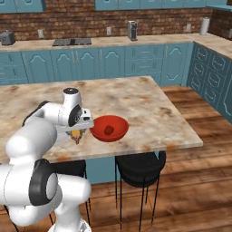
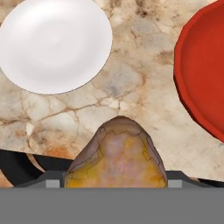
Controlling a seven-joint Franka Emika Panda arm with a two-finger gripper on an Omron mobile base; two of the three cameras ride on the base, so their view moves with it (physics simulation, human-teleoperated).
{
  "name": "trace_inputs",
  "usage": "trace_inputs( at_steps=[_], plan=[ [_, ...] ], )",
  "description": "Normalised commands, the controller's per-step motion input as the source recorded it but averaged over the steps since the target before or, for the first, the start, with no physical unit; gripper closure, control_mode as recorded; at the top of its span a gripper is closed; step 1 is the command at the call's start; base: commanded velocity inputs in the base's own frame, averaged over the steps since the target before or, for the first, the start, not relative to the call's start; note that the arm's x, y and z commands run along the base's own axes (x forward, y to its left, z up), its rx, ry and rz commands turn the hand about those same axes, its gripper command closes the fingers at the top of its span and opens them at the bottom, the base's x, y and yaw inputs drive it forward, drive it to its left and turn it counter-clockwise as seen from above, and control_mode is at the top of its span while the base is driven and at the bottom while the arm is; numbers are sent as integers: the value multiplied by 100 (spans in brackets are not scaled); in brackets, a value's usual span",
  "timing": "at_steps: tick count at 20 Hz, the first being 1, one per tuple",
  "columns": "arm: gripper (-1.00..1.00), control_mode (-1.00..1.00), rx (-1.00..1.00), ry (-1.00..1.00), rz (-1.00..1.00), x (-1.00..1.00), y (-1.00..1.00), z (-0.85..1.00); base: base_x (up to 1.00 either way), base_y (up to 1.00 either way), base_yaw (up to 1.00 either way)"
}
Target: Pick the chicken drumstick and bell pepper from their plates and place them in the bowl. Then put the bowl in the fridge.
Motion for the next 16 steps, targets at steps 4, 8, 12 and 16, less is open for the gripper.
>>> trace_inputs(
  at_steps=[4, 8, 12, 16],
  plan=[
    [100, -100, 0, 0, 0, 0, 0, 0, 0, 0, 0],
    [100, -100, 1, 1, -1, 5, -2, 0, 0, 0, 0],
    [100, -100, 8, -3, 0, 10, -9, 36, 0, 0, 0],
    [100, -100, 2, 2, -1, 23, -14, 34, 0, 0, 0]
  ],
)
